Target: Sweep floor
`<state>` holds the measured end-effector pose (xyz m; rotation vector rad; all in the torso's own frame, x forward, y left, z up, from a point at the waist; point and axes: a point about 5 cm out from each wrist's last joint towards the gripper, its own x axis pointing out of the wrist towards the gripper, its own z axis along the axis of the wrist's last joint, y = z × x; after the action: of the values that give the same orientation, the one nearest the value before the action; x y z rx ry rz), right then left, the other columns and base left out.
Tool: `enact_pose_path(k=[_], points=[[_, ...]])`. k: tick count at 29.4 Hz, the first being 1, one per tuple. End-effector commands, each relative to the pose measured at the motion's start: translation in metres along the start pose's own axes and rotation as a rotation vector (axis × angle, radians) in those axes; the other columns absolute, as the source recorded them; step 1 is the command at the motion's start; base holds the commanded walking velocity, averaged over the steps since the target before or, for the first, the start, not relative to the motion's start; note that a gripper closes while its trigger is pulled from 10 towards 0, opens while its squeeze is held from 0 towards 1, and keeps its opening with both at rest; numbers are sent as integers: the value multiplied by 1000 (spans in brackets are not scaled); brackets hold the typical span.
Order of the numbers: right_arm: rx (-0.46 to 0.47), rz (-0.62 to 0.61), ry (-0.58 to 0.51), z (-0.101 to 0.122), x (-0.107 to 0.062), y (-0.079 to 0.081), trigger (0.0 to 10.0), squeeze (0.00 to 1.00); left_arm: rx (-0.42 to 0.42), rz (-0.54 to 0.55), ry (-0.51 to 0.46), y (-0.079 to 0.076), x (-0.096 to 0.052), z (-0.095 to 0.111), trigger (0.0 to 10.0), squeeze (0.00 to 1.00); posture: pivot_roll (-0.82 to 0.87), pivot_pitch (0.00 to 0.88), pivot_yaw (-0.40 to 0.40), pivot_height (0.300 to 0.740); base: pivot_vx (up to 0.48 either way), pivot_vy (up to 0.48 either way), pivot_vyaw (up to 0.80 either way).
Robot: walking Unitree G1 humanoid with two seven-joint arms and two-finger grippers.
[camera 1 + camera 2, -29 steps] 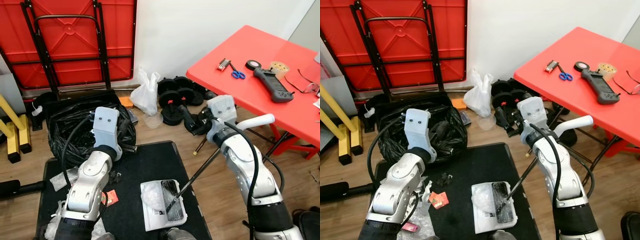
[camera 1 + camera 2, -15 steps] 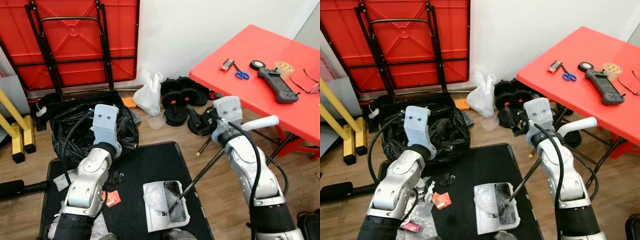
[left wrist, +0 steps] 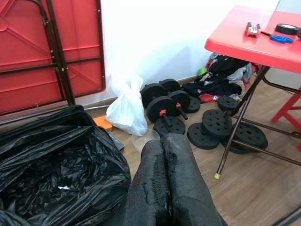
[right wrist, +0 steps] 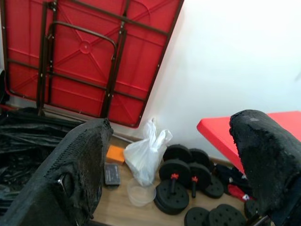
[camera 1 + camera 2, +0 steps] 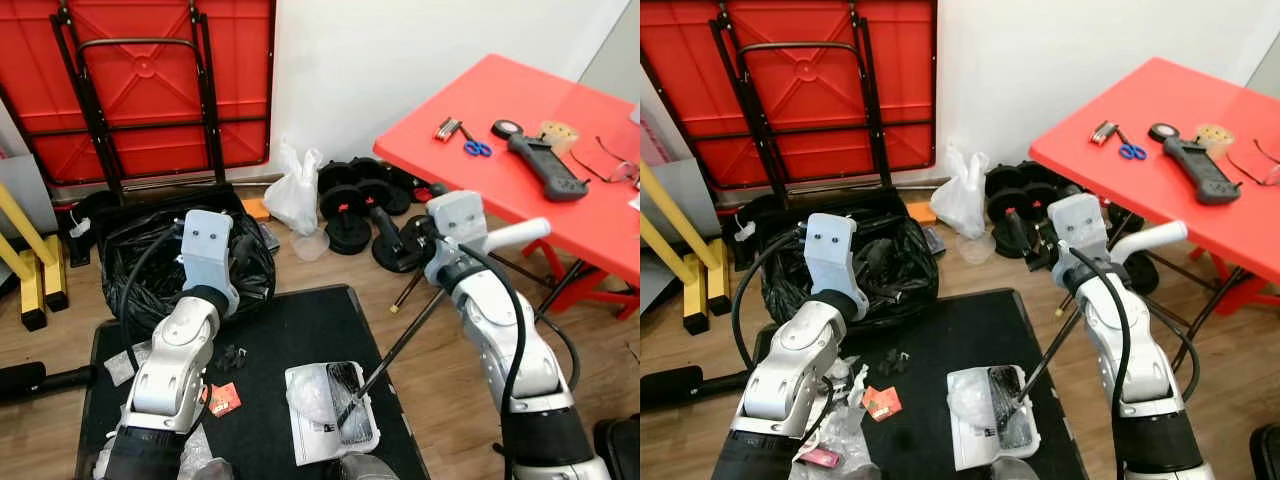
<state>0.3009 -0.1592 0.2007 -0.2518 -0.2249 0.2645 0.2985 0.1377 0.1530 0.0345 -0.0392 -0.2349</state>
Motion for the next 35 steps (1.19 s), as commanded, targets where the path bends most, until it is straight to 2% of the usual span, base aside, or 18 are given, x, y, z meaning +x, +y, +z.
enact_pose_path(k=[1,10,11,14,30,35], points=[[-2,11,-12,2,-1,0,10000,0,4,-25,14,-3,1,-4,10000,0,-167,83,-97,660,0,0,0],[-40,-25,45,-10,-2,-7,10000,0,8,-26,17,-3,1,-5,10000,0,-163,77,-97,635,0,0,0],[-49,-70,82,-17,-3,-14,10000,0,12,-26,19,-4,1,-6,10000,0,-162,76,-97,625,0,0,0],[-52,-96,101,-21,-4,-19,10000,0,14,-25,20,-4,1,-6,10000,0,-161,76,-97,615,0,0,0],[-92,-178,153,-29,-8,-35,10000,0,19,-28,21,-3,1,-6,10000,0,-159,79,-91,590,0,0,0],[-116,-214,174,-34,-11,-42,10000,0,20,-27,21,-3,1,-6,10000,0,-163,88,-92,565,0,0,0]])
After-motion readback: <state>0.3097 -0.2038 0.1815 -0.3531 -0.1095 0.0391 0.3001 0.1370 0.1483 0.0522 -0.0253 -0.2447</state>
